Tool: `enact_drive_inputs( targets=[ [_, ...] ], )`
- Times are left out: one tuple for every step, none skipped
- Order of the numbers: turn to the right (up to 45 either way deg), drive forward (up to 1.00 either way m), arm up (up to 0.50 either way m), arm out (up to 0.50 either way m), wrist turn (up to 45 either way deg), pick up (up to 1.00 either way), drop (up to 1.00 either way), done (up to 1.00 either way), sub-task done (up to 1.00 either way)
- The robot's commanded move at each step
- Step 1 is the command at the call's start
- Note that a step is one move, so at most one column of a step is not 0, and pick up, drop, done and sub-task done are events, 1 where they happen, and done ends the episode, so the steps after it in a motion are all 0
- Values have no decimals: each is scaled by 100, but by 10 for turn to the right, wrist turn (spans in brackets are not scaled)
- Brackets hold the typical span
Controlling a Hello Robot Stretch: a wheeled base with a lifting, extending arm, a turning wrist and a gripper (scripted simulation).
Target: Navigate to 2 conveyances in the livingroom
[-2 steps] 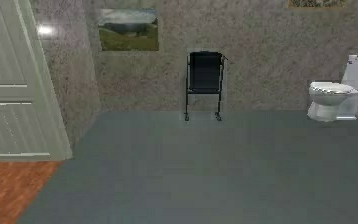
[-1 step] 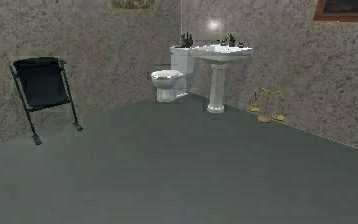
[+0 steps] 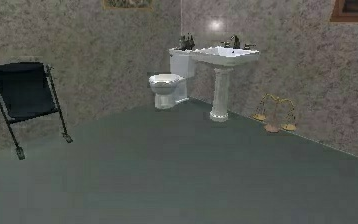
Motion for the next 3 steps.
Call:
enact_drive_inputs(
  targets=[
    [-450,0,0,0,0,0,0,0,0],
    [-330,0,0,0,0,0,0,0,0],
    [0,25,0,0,0,0,0,0,0]
  ],
)
